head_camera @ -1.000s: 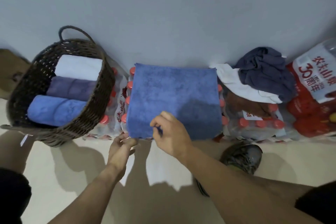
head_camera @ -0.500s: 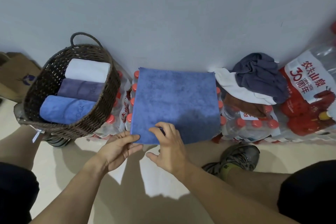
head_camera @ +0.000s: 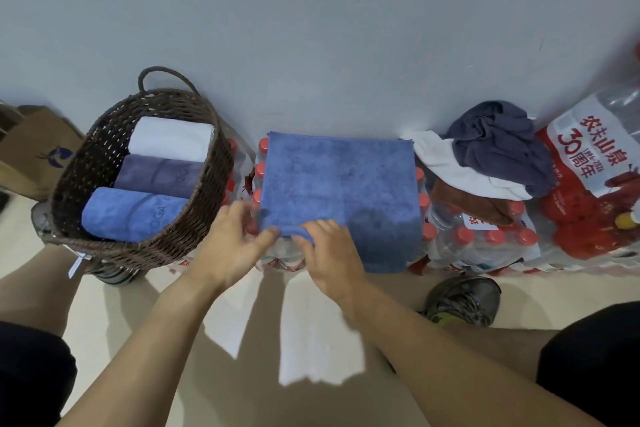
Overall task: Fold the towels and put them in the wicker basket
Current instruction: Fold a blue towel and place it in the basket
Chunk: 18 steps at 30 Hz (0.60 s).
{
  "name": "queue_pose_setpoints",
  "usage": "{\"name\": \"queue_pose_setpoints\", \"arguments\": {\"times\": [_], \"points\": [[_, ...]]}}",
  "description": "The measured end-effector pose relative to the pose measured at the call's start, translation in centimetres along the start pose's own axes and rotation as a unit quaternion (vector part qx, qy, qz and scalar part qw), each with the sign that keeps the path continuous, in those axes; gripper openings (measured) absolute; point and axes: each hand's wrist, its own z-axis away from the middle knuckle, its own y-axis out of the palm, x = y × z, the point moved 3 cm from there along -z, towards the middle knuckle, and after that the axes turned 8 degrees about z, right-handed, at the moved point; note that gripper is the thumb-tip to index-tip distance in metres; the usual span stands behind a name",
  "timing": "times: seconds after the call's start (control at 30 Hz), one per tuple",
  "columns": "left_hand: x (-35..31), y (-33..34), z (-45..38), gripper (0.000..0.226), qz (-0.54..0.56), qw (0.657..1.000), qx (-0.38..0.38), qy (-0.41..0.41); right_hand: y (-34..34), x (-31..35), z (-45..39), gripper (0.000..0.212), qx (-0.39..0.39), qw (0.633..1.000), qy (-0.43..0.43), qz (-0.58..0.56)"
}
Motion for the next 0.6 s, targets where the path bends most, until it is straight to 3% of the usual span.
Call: {"name": "queue_pose_setpoints", "arguments": {"times": [0.07, 0.13, 0.3, 0.37, 0.47, 0.6], "points": [[-1.3, 0.6, 0.2, 0.059, -0.023, 0.995, 0.066, 0.077, -0.7, -0.3, -0.8, 0.025, 0.022, 0.996, 0.039, -0.071], [-1.5, 1.3, 0.0, 0.069, -0.054, 0.989, 0.097, 0.101, -1.5, -0.6, -1.6, 0.030, 0.026, 0.991, 0.064, -0.110], [-0.9, 1.3, -1.0, 0.008, -0.009, 0.993, -0.020, 0.115, -2.3, -1.3, -2.1, 0.026, -0.010, 0.985, 0.072, -0.154], [-0.6, 1.2, -1.4, 0.004, 0.002, 0.992, -0.026, 0.121, -2.0, -1.5, -1.6, 0.036, 0.006, 0.979, 0.094, -0.179], [0.0, 0.7, -1.8, 0.020, 0.000, 0.991, -0.039, 0.125, -1.4, -2.1, -0.2, 0.046, 0.003, 0.991, 0.102, -0.091], [0.8, 0.3, -2.5, 0.037, 0.017, 0.992, -0.055, 0.114, -1.5, -3.5, 1.4, 0.017, 0.018, 0.998, 0.047, 0.023]]}}
